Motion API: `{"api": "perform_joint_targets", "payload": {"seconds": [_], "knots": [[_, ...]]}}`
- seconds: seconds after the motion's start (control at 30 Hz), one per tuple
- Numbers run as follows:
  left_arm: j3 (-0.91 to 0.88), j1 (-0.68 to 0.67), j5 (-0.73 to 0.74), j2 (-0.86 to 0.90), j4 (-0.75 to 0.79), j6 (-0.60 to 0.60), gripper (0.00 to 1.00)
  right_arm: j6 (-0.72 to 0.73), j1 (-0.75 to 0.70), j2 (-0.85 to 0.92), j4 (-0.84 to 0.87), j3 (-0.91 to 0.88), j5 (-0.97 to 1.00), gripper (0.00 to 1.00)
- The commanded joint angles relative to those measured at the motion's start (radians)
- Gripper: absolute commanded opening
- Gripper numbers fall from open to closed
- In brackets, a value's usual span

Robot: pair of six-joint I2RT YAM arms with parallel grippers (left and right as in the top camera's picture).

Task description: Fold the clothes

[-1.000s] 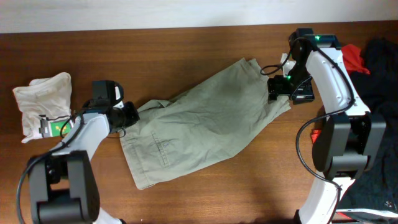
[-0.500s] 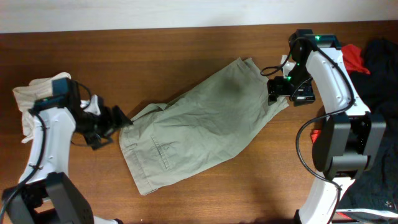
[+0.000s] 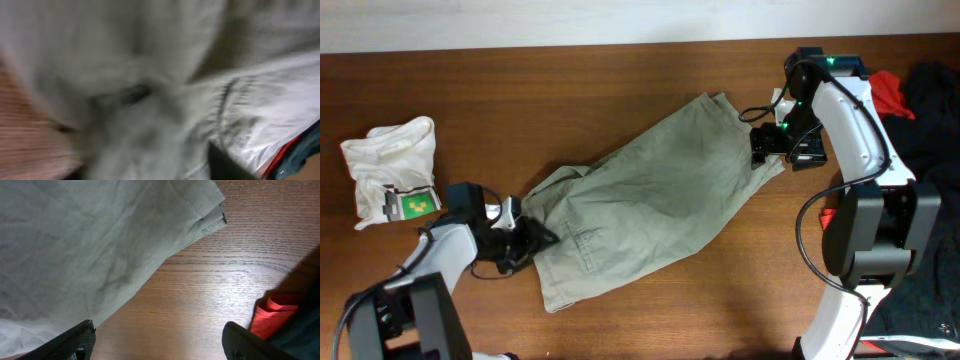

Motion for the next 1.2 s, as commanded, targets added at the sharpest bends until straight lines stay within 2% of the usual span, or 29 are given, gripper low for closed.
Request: {"api": "perform_joint_targets", "payload": {"seconds": [0.0, 0.07, 0.13, 0.17, 0.27, 0.33, 0.37, 0.47, 0.53, 0.67, 0.8, 0.87, 0.93, 1.07, 1.17], "knots": [[-0.026, -0.003, -0.011, 0.038, 0.032, -0.010, 0.01, -0.007, 0.006, -0.009, -0.003, 0.006, -0.002, 0.85], [0.035, 0.019, -0.039, 0.038, -0.019, -0.010, 0.00, -0.007, 0.007, -0.009, -0.008, 0.006, -0.011, 0.84], [0.137, 0.052, -0.095, 0.038, -0.145, 0.006, 0.01, -0.036, 0.018, -0.009, -0.013, 0.006, -0.054, 0.80], [0.201, 0.066, -0.113, 0.038, -0.219, 0.043, 0.00, -0.061, 0.033, -0.009, -0.015, 0.006, -0.092, 0.73], [0.419, 0.097, -0.146, 0.038, -0.447, 0.104, 0.00, -0.097, 0.098, -0.009, -0.008, 0.005, -0.168, 0.43], [0.553, 0.102, -0.146, 0.038, -0.575, 0.131, 0.01, -0.116, 0.169, -0.009, 0.019, -0.011, -0.220, 0.17], [0.620, 0.102, -0.146, 0.038, -0.626, 0.158, 0.00, -0.115, 0.205, -0.009, 0.043, -0.027, -0.220, 0.13], [0.779, 0.102, -0.146, 0.038, -0.739, 0.163, 0.01, -0.112, 0.334, -0.009, 0.150, -0.107, -0.279, 0.11], [0.838, 0.102, -0.146, 0.038, -0.780, 0.163, 0.01, -0.061, 0.412, -0.009, 0.251, -0.163, -0.315, 0.11], [0.866, 0.101, -0.125, 0.038, -0.813, 0.163, 0.01, -0.010, 0.579, -0.009, 0.497, -0.286, -0.365, 0.10], [0.866, 0.101, -0.031, 0.037, -0.860, 0.163, 0.00, 0.151, 0.742, -0.009, 0.878, -0.435, -0.363, 0.10], [0.866, 0.101, 0.017, 0.037, -0.869, 0.163, 0.00, 0.195, 0.790, -0.008, 1.003, -0.489, -0.328, 0.11], [0.871, 0.101, 0.075, 0.037, -0.883, 0.163, 0.00, 0.205, 0.828, -0.008, 1.087, -0.529, -0.308, 0.11], [0.913, 0.101, 0.264, 0.035, -0.901, 0.186, 0.00, 0.205, 0.890, -0.003, 1.144, -0.537, -0.314, 0.11], [0.967, 0.101, 0.269, 0.035, -0.908, 0.190, 0.00, 0.205, 0.920, -0.003, 1.169, -0.536, -0.310, 0.11]]}}
